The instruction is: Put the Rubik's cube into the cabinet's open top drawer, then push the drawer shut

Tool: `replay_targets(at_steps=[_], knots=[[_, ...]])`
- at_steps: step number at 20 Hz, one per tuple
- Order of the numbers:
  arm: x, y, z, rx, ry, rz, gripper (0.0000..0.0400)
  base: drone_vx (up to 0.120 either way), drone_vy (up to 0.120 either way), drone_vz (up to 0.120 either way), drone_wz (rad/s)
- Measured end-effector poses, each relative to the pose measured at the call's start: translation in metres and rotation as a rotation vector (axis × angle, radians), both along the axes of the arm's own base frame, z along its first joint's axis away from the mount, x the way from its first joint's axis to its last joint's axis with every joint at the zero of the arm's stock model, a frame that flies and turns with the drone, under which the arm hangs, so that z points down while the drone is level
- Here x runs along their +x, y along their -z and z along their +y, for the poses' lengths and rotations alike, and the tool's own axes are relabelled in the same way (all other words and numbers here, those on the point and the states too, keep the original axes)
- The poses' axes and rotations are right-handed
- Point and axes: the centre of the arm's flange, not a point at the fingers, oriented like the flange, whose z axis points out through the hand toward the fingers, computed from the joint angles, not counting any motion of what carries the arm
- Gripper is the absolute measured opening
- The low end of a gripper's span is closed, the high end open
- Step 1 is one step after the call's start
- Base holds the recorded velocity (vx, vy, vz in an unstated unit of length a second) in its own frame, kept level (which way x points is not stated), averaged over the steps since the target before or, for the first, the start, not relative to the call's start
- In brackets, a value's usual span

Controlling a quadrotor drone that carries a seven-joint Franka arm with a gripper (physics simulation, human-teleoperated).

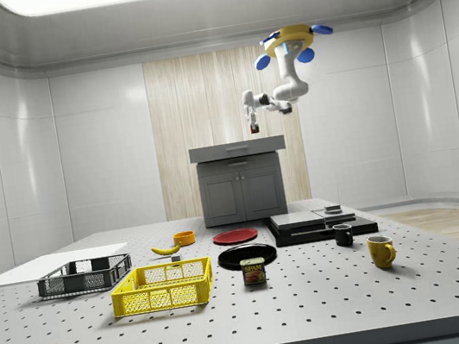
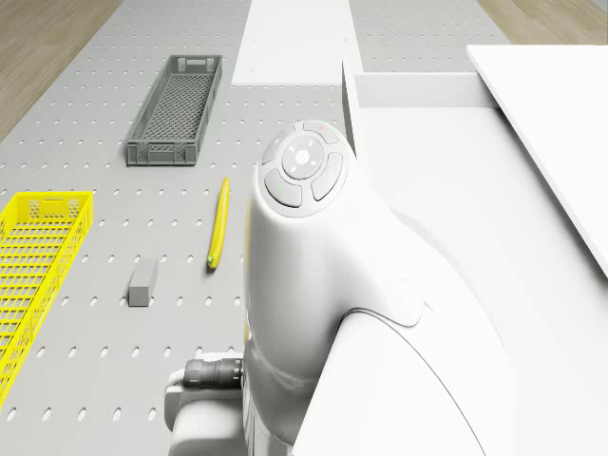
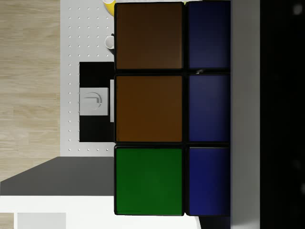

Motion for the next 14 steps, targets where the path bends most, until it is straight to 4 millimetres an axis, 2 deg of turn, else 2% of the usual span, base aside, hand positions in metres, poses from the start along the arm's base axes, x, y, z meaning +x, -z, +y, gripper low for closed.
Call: replay_targets(at_steps=[14], knots=[[0.0,0.0,0.0,0.0,0.0,0.0,0.0325,0.0,-0.12,0.0,0.0]])
